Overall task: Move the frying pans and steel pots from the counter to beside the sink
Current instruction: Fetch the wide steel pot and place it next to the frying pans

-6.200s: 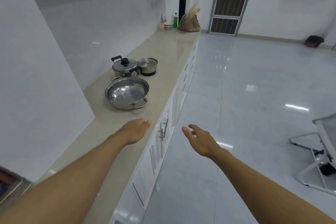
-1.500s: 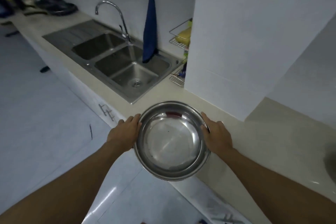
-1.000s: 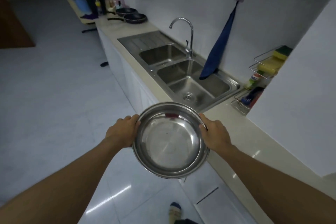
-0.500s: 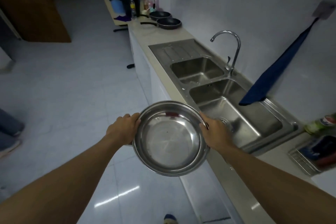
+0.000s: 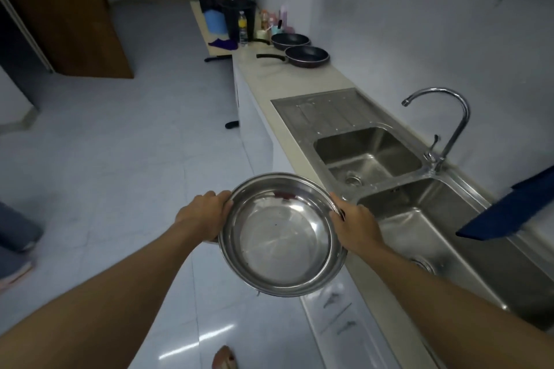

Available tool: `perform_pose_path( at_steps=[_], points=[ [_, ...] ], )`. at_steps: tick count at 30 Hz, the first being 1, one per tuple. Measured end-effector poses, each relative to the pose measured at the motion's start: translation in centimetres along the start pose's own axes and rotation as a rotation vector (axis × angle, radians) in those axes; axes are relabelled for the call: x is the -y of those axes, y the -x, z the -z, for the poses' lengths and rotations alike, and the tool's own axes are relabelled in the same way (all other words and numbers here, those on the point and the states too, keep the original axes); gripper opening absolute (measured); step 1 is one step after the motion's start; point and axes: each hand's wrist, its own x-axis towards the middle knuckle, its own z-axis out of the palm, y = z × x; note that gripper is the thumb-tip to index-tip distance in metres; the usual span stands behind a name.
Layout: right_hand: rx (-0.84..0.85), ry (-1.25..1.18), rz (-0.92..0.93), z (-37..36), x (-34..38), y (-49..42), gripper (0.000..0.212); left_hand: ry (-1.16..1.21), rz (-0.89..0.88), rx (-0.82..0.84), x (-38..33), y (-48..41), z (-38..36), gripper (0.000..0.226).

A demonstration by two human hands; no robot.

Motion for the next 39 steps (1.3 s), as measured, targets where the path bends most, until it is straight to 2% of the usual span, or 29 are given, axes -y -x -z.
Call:
perform_pose_path(
  at_steps=[15, 33, 35, 37, 39],
  points=[
    [-0.093, -0.042, -0.045, -4.4, 9.3, -20.5, 0.043, -0.059, -0.125, 0.0, 8.2, -22.9, 10.7, 0.043],
    [-0.036, -0.034, -0.018, -7.0, 7.5, -53.1, 0.05, -0.026, -0.065, 0.021, 6.8, -52.3, 17.0, 0.043],
    [-0.032, -0.03, -0.012, -7.7, 7.4, -55.9, 0.05, -0.049, -0.052, 0.05, 7.0, -55.1, 17.3, 0.045],
    [-0.034, -0.007, -0.004, -8.6, 7.3, -58.4, 0.05, -0.083, -0.072, 0.093, 7.3, -57.9, 17.8, 0.057],
    [-0.043, -0.008, -0.01, -9.7, 7.5, -60.7, 0.05, -0.07, -0.089, 0.102, 7.8, -61.0, 18.1, 0.054]
  ],
)
